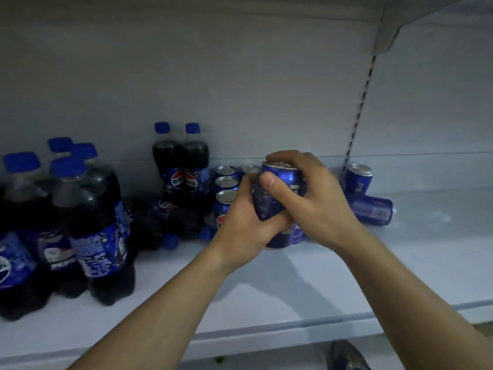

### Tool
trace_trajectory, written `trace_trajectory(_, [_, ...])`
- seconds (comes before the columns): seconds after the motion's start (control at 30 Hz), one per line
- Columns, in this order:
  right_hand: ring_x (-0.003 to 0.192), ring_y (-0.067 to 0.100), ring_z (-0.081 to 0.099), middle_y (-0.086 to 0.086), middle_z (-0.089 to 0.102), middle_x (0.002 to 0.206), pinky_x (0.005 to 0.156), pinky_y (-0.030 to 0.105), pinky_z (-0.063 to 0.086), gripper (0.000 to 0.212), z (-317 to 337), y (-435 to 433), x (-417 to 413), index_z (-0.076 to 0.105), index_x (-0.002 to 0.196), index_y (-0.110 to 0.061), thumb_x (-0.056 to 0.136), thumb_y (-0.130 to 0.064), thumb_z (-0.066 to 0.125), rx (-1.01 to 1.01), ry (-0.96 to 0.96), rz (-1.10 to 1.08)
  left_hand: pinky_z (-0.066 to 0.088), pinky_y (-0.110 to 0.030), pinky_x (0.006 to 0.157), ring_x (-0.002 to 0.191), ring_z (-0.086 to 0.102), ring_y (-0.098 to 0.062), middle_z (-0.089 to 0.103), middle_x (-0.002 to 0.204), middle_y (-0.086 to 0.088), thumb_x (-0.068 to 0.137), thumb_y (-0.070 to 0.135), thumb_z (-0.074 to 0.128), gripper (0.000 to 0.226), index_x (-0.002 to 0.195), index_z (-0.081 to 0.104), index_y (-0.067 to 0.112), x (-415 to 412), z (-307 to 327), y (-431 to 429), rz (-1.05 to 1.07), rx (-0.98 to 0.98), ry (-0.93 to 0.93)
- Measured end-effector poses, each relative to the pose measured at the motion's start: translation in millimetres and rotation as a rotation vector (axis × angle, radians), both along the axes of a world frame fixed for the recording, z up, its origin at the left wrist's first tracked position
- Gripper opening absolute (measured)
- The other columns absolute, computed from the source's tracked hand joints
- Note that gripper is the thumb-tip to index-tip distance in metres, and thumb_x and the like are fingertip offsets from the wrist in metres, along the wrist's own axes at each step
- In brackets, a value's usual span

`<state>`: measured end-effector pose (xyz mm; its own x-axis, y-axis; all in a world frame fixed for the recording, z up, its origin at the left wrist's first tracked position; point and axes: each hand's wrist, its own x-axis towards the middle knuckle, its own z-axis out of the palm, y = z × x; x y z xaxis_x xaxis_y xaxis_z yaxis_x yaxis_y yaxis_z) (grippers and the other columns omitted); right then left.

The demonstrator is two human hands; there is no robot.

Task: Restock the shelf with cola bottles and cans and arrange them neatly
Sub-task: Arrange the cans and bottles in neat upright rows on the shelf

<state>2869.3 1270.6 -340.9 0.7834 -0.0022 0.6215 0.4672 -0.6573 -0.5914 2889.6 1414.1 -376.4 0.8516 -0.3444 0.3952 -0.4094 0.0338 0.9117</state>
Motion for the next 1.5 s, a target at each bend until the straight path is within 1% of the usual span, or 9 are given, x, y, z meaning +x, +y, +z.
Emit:
trace_trajectory(0.1, [0.106, 0.001, 0.059, -0.011, 0.061, 0.116, 0.089, 0.02, 0.049, 0.051, 0, 29, 12, 0.063, 0.125, -0.034, 0.087, -0.067, 0.049, 0.014, -0.01, 0.057, 0.058, -0.043, 0.091, 0.105, 0.07, -0.019, 0.071, 0.113, -0.003, 0.076, 0.016, 0.081, 0.061, 0.128, 0.05, 0.013, 8, 0, 23, 0.059, -0.045, 0.017])
trace_trajectory(0.27, [0.102, 0.005, 0.061, -0.011, 0.065, 0.113, 0.083, 0.022, 0.047, 0.042, 24, 65, 65, 0.063, 0.122, -0.029, 0.1, -0.056, 0.04, 0.164, 0.06, 0.105, 0.058, -0.033, 0.089, 0.1, 0.071, -0.014, 0.073, 0.11, 0.0, 0.078, 0.015, 0.086, 0.056, 0.125, 0.055, 0.017, 15, -5, 57, 0.191, -0.095, 0.043])
trace_trajectory(0.47, [0.107, 0.015, 0.054, 0.007, 0.059, 0.132, 0.084, 0.02, 0.034, 0.052, 63, 111, 195, 0.053, 0.138, -0.015, 0.098, -0.048, 0.058, -0.257, 0.258, 0.06, 0.057, -0.019, 0.079, 0.096, 0.07, -0.003, 0.073, 0.105, 0.013, 0.068, 0.03, 0.086, 0.058, 0.12, 0.059, 0.028, 22, -3, 87, 0.296, -0.167, 0.077])
trace_trajectory(0.6, [0.106, 0.025, 0.059, 0.002, 0.057, 0.111, 0.079, 0.026, 0.037, 0.047, 45, 124, 223, 0.057, 0.125, -0.015, 0.093, -0.049, 0.066, -0.346, 0.32, 0.062, 0.057, -0.021, 0.082, 0.098, 0.071, -0.005, 0.074, 0.106, 0.01, 0.076, 0.017, 0.083, 0.054, 0.124, 0.059, 0.023, 24, -4, 97, 0.303, -0.199, 0.075])
trace_trajectory(0.7, [0.097, 0.019, 0.052, 0.002, 0.056, 0.111, 0.079, 0.025, 0.036, 0.046, 63, 120, 218, 0.059, 0.126, -0.013, 0.095, -0.046, 0.065, -0.304, 0.201, 0.001, 0.058, -0.022, 0.082, 0.098, 0.071, -0.006, 0.075, 0.106, 0.009, 0.078, 0.015, 0.082, 0.052, 0.123, 0.059, 0.024, 26, -4, 105, 0.321, -0.215, 0.065])
trace_trajectory(0.83, [0.094, 0.018, 0.055, 0.002, 0.057, 0.107, 0.07, 0.022, 0.047, 0.04, 130, 82, 189, 0.06, 0.123, -0.011, 0.097, -0.041, 0.063, 0.04, 0.043, -0.09, 0.058, -0.024, 0.081, 0.096, 0.072, -0.009, 0.075, 0.103, 0.008, 0.077, 0.019, 0.082, 0.046, 0.118, 0.061, 0.025, 26, -5, 105, 0.307, -0.222, 0.068])
trace_trajectory(0.93, [0.101, 0.025, 0.06, 0.005, 0.058, 0.118, 0.074, 0.043, 0.063, 0.035, 174, 50, 152, 0.055, 0.124, -0.015, 0.097, -0.034, 0.065, 0.247, 0.051, -0.044, 0.056, -0.022, 0.078, 0.095, 0.072, -0.01, 0.075, 0.102, 0.007, 0.069, 0.032, 0.08, 0.052, 0.117, 0.062, 0.025, 23, -1, 99, 0.295, -0.241, 0.066])
trace_trajectory(1.23, [0.093, 0.021, 0.067, 0.003, 0.067, 0.105, 0.067, 0.041, 0.063, 0.024, 186, -14, 27, 0.062, 0.115, -0.017, 0.095, -0.027, 0.068, -0.125, 0.178, -0.16, 0.056, -0.023, 0.078, 0.095, 0.072, -0.007, 0.075, 0.107, 0.004, 0.06, 0.042, 0.082, 0.068, 0.121, 0.061, 0.021, 18, 7, 82, 0.289, -0.241, 0.053])
trace_trajectory(1.5, [0.09, 0.031, 0.068, 0.01, 0.065, 0.11, 0.064, 0.046, 0.064, 0.028, 97, -41, -2, 0.064, 0.112, -0.016, 0.089, -0.026, 0.076, -0.123, 0.391, -0.309, 0.053, -0.014, 0.071, 0.09, 0.071, -0.002, 0.073, 0.105, 0.005, 0.065, 0.035, 0.081, 0.051, 0.111, 0.06, 0.028, 1, -1, 76, 0.181, -0.172, 0.044])
